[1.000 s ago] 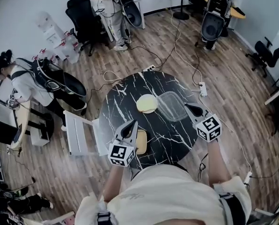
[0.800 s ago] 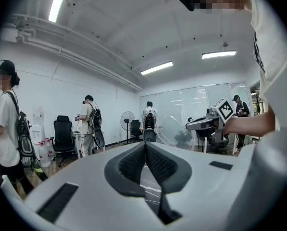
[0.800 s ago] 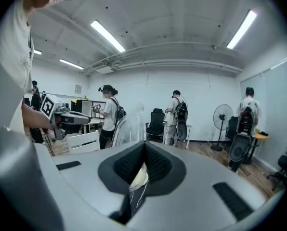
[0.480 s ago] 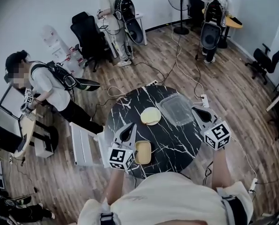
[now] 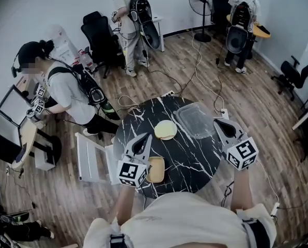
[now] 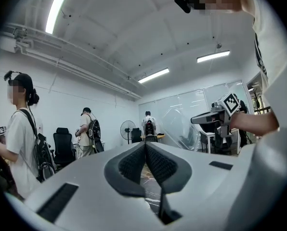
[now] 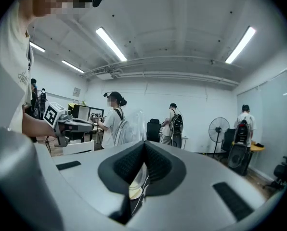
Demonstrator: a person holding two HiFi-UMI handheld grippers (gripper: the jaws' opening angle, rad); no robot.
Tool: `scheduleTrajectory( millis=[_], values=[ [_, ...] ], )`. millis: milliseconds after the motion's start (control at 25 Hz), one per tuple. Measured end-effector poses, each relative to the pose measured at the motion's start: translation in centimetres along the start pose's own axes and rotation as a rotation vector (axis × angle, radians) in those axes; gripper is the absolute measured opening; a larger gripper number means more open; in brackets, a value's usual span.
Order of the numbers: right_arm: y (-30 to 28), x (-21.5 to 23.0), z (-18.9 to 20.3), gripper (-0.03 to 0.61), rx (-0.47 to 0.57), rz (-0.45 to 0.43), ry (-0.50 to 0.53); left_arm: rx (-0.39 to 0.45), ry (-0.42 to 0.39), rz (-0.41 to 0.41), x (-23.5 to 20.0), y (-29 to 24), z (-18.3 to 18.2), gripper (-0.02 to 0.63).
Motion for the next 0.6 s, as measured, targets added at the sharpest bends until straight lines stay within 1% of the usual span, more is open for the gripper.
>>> scheduleTrajectory(
  millis=[400, 600],
  values=[
    [0.3, 0.2, 0.5, 0.006, -0.004, 0.01, -0.016, 0.012, 0.018, -0.015, -0.6, -0.2, 0.5, 0.017],
    [0.7, -0.5, 0.1, 0.006, 0.015, 0.044, 0.022, 0.015, 0.028, -0.033, -1.2, 0.1, 0.9, 0.017]
  ],
)
Point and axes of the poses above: the fingertips, and each gripper's own axes: y backward along the fingers, x to its right, z out of its underside, the point moved 5 cm from there along y, backward along the fingers, and after that the axes turned 2 degrees about -x, right-handed, at the moved point
